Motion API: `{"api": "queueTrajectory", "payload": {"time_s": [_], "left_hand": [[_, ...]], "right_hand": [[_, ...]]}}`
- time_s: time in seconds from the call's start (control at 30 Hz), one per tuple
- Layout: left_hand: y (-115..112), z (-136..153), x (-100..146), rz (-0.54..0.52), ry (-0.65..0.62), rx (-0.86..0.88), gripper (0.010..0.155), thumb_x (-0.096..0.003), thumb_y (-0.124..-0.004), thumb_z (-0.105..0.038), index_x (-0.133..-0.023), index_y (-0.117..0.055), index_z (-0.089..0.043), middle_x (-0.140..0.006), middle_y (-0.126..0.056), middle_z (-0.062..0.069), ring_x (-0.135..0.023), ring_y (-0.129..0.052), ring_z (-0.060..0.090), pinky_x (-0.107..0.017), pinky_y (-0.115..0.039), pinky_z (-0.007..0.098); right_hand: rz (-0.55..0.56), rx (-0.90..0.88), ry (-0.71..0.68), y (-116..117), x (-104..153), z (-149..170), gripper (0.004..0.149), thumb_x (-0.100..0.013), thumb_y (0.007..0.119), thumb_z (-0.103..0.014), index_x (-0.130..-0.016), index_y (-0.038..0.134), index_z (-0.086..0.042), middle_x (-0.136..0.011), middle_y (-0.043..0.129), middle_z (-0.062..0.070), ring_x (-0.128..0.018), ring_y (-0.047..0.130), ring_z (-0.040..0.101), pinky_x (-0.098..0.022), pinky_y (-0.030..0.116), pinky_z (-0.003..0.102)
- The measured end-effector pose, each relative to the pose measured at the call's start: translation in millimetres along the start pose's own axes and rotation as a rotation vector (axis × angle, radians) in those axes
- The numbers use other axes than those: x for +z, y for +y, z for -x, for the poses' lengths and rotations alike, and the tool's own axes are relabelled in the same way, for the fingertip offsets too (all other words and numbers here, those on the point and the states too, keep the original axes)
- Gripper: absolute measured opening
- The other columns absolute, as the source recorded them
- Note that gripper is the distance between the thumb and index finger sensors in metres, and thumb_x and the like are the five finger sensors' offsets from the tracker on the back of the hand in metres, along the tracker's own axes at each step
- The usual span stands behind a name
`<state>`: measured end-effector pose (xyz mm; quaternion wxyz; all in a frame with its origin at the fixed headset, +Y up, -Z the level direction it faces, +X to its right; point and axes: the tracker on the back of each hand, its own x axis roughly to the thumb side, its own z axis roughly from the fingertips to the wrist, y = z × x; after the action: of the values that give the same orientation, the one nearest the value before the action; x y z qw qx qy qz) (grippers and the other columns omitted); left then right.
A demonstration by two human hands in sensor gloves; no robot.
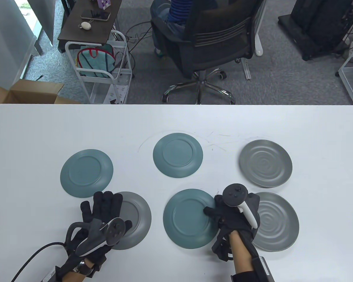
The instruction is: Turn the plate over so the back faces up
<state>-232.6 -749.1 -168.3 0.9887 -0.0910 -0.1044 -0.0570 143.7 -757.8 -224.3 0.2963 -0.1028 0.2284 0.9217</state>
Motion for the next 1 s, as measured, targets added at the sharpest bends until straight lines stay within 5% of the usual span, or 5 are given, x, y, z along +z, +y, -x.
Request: {"api": "queueTrajectory", "payload": {"time_s": [1.0], "left_hand": [[1,-1,1,-0.006,0.0,-0.007,0.088,-0.0557,-0.053,-0.069,-0.121,-0.025,-0.016,-0.122,-0.031,0.021,-0.117,-0.036,0.051,-0.076,-0.036,0.074]], "right_hand": [[0.144,0.465,-0.001,24,-3,-32,0.065,-0.049,0.078,-0.035,-0.102,0.059,-0.003,-0.091,0.081,0.022,-0.067,0.092,0.038,-0.045,0.083,0.043]]}}
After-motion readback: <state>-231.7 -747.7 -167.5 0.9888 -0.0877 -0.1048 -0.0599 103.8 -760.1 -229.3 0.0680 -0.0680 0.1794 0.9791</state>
